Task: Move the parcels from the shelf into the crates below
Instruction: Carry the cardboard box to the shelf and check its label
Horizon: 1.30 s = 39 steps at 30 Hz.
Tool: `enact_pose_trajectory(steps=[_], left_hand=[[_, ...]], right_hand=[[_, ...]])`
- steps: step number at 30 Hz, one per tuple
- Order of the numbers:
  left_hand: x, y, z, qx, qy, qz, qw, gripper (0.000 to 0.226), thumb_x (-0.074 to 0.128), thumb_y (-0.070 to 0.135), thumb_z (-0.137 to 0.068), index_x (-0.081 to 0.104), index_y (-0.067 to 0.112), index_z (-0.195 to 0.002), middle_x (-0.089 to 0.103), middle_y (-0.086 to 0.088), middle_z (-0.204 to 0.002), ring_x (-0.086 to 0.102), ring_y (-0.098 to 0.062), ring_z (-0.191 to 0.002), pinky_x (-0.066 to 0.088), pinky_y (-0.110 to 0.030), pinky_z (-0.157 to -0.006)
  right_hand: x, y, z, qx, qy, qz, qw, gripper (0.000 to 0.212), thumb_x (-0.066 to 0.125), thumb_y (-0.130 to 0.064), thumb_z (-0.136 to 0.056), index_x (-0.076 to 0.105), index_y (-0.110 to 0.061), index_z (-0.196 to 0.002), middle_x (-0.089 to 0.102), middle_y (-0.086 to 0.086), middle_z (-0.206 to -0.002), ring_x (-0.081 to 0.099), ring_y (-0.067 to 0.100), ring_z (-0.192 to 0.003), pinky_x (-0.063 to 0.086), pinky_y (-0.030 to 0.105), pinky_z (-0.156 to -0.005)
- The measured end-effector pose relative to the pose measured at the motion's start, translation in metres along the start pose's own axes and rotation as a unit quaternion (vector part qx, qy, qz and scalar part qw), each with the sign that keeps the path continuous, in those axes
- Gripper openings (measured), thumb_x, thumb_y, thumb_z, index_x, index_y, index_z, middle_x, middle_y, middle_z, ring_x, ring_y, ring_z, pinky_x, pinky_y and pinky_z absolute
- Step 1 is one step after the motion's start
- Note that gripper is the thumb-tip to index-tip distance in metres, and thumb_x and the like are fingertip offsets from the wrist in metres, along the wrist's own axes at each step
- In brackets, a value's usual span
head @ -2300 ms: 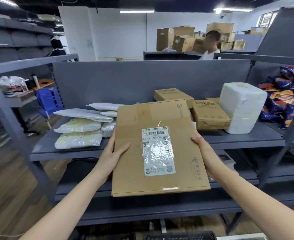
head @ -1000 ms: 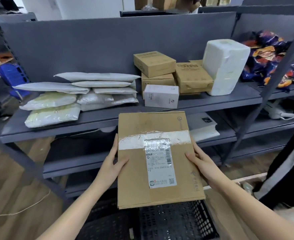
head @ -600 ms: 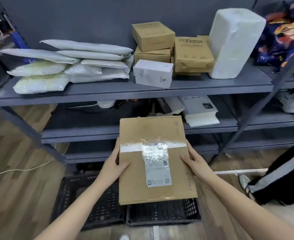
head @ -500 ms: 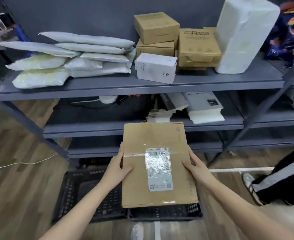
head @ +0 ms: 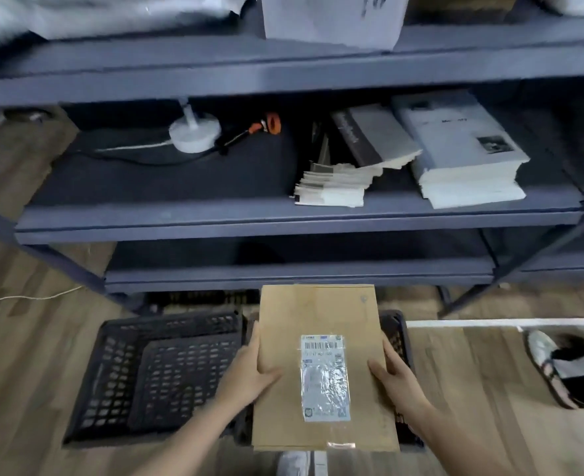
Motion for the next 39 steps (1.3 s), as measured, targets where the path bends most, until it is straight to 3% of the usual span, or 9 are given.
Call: enact_pose_trajectory(steps=[6, 10, 14, 22, 27, 29, 33, 36, 39], left_hand=[[0.069, -0.072, -0.068, -0.014, 0.003, -0.09, 0.996, 0.109, 0.066, 0.052, -0.08, -0.019, 0.036, -0.146, 0.046, -0.002, -0.134, 0.055, -0.015, -0.112, 0.048, -0.03, -0.091], [0.109, -0.114, -0.108, -0.025, -0.018, -0.148, 0.988, 0.111, 0.062, 0.064, -0.076, -0.022, 0.039, -0.144, 0.044, -0.006, -0.126, 0.056, -0.016, -0.103, 0.049, -0.027, -0.082], [0.145, -0.163, -0.148, -0.038, -0.019, -0.175, 0.984, 0.121, 0.063, 0.069, -0.069, -0.031, 0.04, -0.139, 0.045, -0.007, -0.124, 0.056, -0.015, -0.094, 0.049, -0.025, -0.072], [0.208, -0.229, -0.212, -0.103, -0.018, -0.198, 0.975, 0.129, 0.074, 0.057, -0.068, -0.026, 0.031, -0.145, 0.029, -0.018, -0.138, 0.053, -0.026, -0.11, 0.049, -0.035, -0.086], [0.242, -0.257, -0.24, -0.145, -0.021, -0.212, 0.966, 0.128, 0.078, 0.049, -0.07, -0.024, 0.031, -0.146, 0.025, -0.017, -0.139, 0.045, -0.03, -0.12, 0.044, -0.038, -0.093], [0.254, -0.268, -0.246, -0.152, -0.026, -0.201, 0.967, 0.127, 0.078, 0.044, -0.071, -0.023, 0.031, -0.146, 0.024, -0.018, -0.14, 0.044, -0.031, -0.121, 0.043, -0.039, -0.097], [0.268, -0.292, -0.256, -0.175, -0.02, -0.156, 0.972, 0.111, 0.072, 0.034, -0.081, -0.016, 0.029, -0.148, 0.025, -0.015, -0.141, 0.043, -0.029, -0.122, 0.038, -0.037, -0.099], [0.274, -0.303, -0.257, -0.144, 0.019, -0.099, 0.984, 0.071, 0.051, 0.029, -0.096, 0.007, 0.024, -0.151, 0.028, -0.015, -0.145, 0.043, -0.033, -0.123, 0.039, -0.038, -0.098], [0.281, -0.305, -0.256, -0.106, 0.04, -0.217, 0.97, 0.058, 0.046, 0.023, -0.098, 0.018, 0.018, -0.149, 0.031, -0.014, -0.144, 0.049, -0.032, -0.116, 0.043, -0.038, -0.091]], right_hand=[[0.021, 0.102, -0.084, 0.025, 0.004, -0.011, 1.0, 0.058, 0.051, -0.006, -0.095, 0.033, -0.046, -0.133, 0.061, -0.016, -0.115, 0.059, -0.002, -0.093, 0.049, 0.011, -0.071], [0.038, 0.167, -0.136, 0.042, -0.005, -0.008, 0.999, 0.062, 0.054, -0.012, -0.094, 0.035, -0.059, -0.13, 0.062, -0.012, -0.125, 0.063, 0.013, -0.106, 0.05, 0.038, -0.096], [0.055, 0.212, -0.177, 0.029, -0.01, 0.003, 1.0, 0.064, 0.051, -0.006, -0.095, 0.031, -0.043, -0.142, 0.059, -0.014, -0.126, 0.06, 0.004, -0.103, 0.048, 0.018, -0.078], [0.077, 0.292, -0.242, 0.002, -0.064, 0.097, 0.993, 0.067, 0.047, -0.004, -0.096, 0.023, -0.044, -0.143, 0.058, -0.015, -0.127, 0.062, 0.004, -0.104, 0.052, 0.019, -0.082], [0.09, 0.333, -0.27, 0.002, -0.066, 0.197, 0.978, 0.074, 0.051, -0.01, -0.094, 0.01, -0.038, -0.149, 0.047, -0.008, -0.143, 0.053, 0.019, -0.12, 0.045, 0.036, -0.1], [0.092, 0.342, -0.276, 0.012, -0.084, 0.249, 0.965, 0.081, 0.054, -0.011, -0.092, 0.003, -0.033, -0.151, 0.046, -0.006, -0.142, 0.051, 0.02, -0.123, 0.04, 0.027, -0.1], [0.098, 0.352, -0.284, 0.056, -0.133, 0.325, 0.935, 0.103, 0.061, -0.007, -0.083, -0.017, -0.022, -0.149, 0.054, 0.009, -0.132, 0.059, 0.026, -0.11, 0.049, 0.029, -0.087], [0.101, 0.358, -0.287, 0.066, -0.141, 0.384, 0.91, 0.106, 0.059, -0.007, -0.085, -0.028, -0.019, -0.144, 0.061, 0.014, -0.122, 0.061, 0.024, -0.095, 0.047, 0.029, -0.075], [0.103, 0.359, -0.29, 0.067, -0.141, 0.444, 0.882, 0.105, 0.06, -0.015, -0.09, -0.031, -0.019, -0.143, 0.054, 0.016, -0.134, 0.059, 0.027, -0.109, 0.046, 0.033, -0.089]])
Point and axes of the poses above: each hand's wrist, its own z-axis away from the middle knuckle, its own x-axis out of the palm, y = z × x, the point moved 3 cm from there along -z, towards the middle knuckle
